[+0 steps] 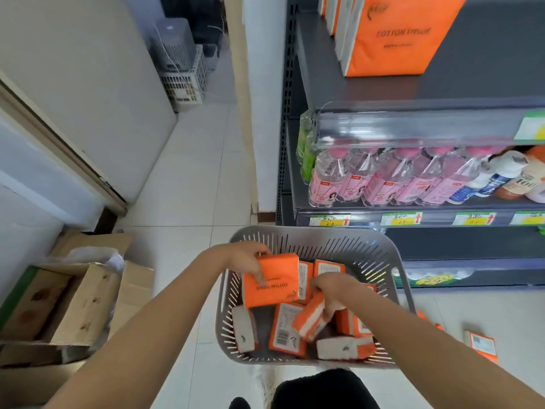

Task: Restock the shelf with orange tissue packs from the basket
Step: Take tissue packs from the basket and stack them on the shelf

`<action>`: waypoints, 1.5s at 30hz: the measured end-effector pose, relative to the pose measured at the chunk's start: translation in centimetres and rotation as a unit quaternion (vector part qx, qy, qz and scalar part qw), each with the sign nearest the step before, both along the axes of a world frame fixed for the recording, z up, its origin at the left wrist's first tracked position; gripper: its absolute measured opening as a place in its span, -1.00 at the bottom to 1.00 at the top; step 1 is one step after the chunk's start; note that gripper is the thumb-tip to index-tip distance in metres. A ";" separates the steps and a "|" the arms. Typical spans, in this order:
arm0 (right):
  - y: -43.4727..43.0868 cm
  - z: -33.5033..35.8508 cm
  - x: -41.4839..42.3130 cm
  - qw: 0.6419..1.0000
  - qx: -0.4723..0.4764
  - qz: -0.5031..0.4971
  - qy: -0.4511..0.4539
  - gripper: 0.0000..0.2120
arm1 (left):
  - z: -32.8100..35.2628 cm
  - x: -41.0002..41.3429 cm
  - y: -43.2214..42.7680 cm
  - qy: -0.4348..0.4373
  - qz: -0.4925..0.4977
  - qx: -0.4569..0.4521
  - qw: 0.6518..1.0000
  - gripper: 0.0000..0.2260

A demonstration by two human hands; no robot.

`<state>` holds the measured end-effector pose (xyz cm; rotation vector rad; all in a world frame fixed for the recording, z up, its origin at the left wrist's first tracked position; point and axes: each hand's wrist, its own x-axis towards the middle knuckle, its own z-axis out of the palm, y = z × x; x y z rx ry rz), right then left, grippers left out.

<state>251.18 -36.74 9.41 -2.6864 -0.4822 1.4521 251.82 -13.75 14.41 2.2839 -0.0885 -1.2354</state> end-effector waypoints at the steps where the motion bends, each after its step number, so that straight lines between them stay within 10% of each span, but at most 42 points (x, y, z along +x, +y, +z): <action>1: -0.1 1.3 0.7 0.999 0.019 -0.025 0.009 -0.37 | 1.1 0.2 0.0 -0.009 -0.006 0.003 1.000 -0.44; 13: -4.1 15.4 3.3 0.966 0.199 -0.137 0.096 -0.77 | 12.0 2.5 -4.1 -0.053 0.041 -0.139 0.988 -0.57; 24: -11.4 30.0 7.5 0.925 0.303 -0.103 0.205 -0.53 | 26.6 3.9 -10.3 -0.142 0.059 -0.345 0.926 -0.70; 34: -21.5 35.1 14.5 0.747 0.618 -0.230 0.089 -0.44 | 34.6 10.7 -21.3 -0.414 0.341 -0.495 0.683 -0.69; 40: -27.2 35.6 19.1 0.686 0.612 -0.390 -0.046 -0.55 | 35.8 17.9 -26.2 -0.418 0.305 -0.354 0.779 -0.64; 45: -30.5 35.4 22.3 0.657 0.588 -0.433 -0.189 -0.81 | 33.5 23.5 -28.3 -0.433 0.373 -0.274 0.773 -0.68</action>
